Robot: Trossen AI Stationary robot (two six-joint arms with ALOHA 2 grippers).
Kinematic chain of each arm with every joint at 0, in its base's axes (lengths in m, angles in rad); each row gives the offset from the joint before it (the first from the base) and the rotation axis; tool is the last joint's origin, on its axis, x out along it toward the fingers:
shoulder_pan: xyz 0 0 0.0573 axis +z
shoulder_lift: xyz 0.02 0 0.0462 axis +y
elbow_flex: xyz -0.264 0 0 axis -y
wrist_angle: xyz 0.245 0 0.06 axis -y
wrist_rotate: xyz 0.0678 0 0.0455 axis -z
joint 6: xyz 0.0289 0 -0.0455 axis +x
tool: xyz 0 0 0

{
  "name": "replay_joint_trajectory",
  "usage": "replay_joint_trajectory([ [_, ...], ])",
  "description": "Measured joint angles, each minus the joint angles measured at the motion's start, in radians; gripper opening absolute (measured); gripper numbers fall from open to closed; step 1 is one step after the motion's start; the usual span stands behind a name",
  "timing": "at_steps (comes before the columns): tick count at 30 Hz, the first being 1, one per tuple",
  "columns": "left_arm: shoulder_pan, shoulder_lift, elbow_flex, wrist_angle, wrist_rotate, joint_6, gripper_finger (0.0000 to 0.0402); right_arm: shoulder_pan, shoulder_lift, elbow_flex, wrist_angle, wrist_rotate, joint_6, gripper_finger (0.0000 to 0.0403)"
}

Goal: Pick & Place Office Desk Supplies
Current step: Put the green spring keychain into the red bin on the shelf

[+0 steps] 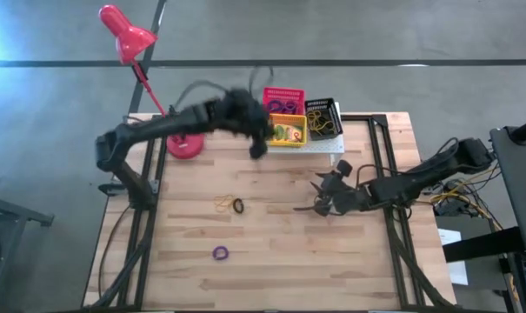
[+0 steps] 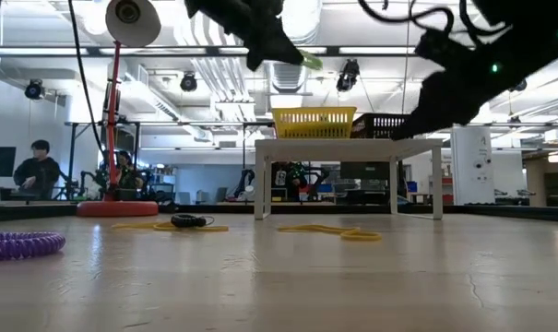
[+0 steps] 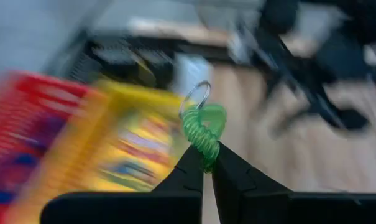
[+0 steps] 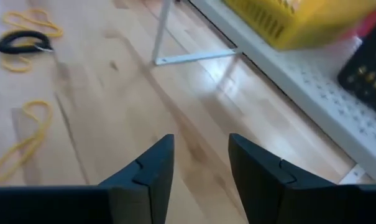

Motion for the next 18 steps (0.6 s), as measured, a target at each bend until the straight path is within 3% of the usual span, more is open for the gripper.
replay_joint_trajectory([
  [8,0.227,0.171,0.263,-0.028,0.009,0.099,0.001,-0.047,0.0,-0.065,0.156,0.002,0.003,0.0131],
  [12,0.261,0.275,0.346,-0.06,0.017,0.119,0.0013,-0.049,0.0,-0.071,0.227,0.002,0.003,0.0127],
  [18,0.265,0.352,0.411,-0.245,-0.043,0.13,0.0015,-0.049,0.0,-0.071,0.258,-0.001,0.003,0.013],
])
